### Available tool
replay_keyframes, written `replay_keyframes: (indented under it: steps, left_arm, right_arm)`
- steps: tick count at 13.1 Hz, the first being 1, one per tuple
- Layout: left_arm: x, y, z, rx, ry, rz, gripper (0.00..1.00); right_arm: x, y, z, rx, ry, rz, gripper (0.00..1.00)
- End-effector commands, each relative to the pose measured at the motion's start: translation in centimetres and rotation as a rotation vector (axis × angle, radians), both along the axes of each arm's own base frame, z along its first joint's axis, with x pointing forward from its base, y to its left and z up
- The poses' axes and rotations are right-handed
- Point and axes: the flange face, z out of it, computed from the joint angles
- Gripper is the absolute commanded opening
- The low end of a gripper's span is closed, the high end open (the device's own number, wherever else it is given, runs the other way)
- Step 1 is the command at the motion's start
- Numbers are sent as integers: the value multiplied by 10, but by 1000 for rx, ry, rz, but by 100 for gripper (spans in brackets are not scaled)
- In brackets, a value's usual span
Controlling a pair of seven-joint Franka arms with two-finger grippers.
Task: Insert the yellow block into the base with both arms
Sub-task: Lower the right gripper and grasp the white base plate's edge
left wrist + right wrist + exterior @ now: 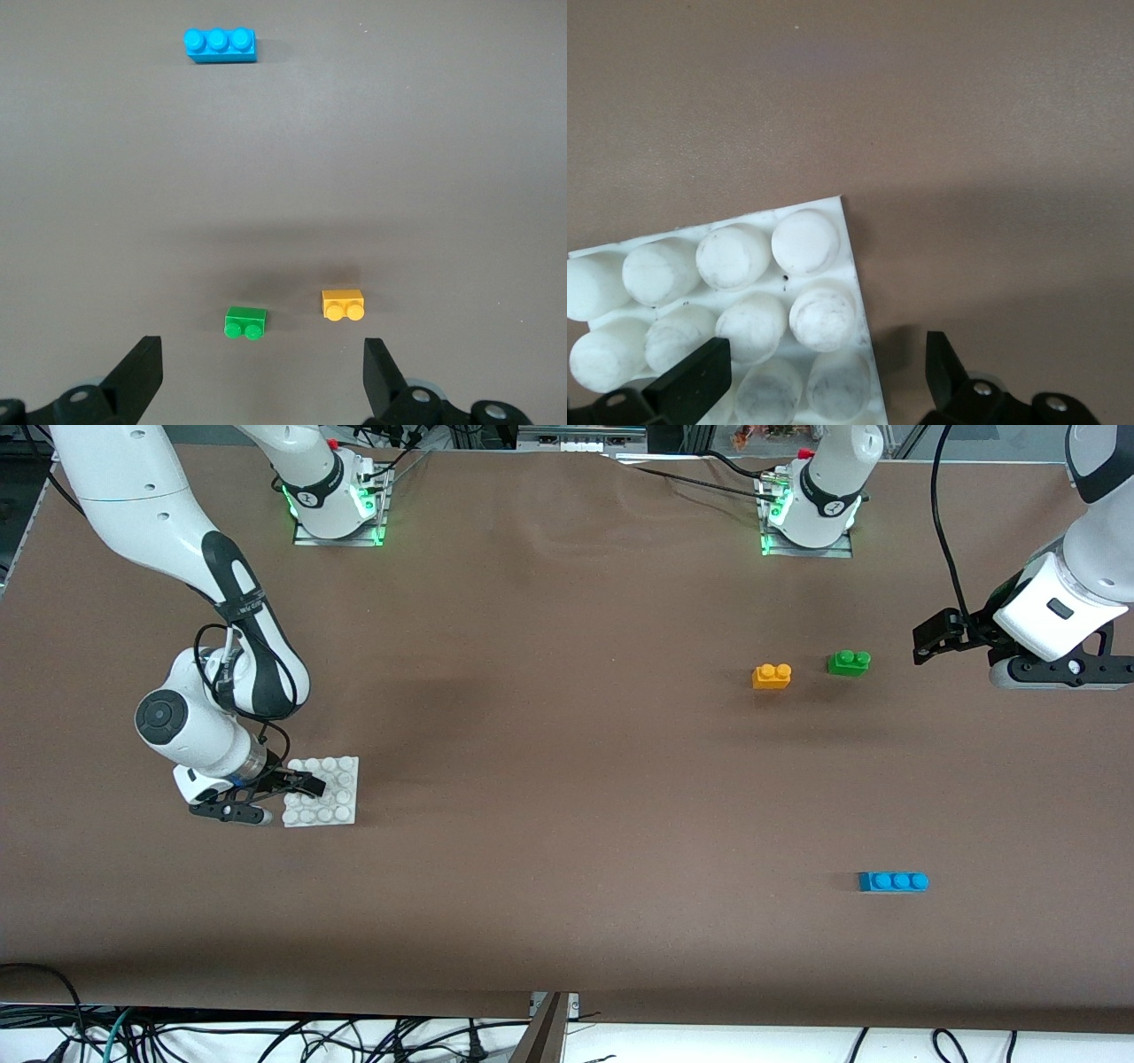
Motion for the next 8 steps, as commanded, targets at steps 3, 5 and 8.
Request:
replay_keyframes:
  steps: [3, 5, 8]
  left_arm:
    - [3, 0, 6, -23, 7, -10, 100]
    - [3, 0, 6, -23, 7, -12, 100]
    - [3, 0, 6, -23, 7, -12, 100]
  right_arm:
    - [4, 22, -1, 7, -10, 32, 99]
    - [4, 20, -2, 6, -12, 46, 99]
    - [3, 13, -9, 2, -5, 64, 93]
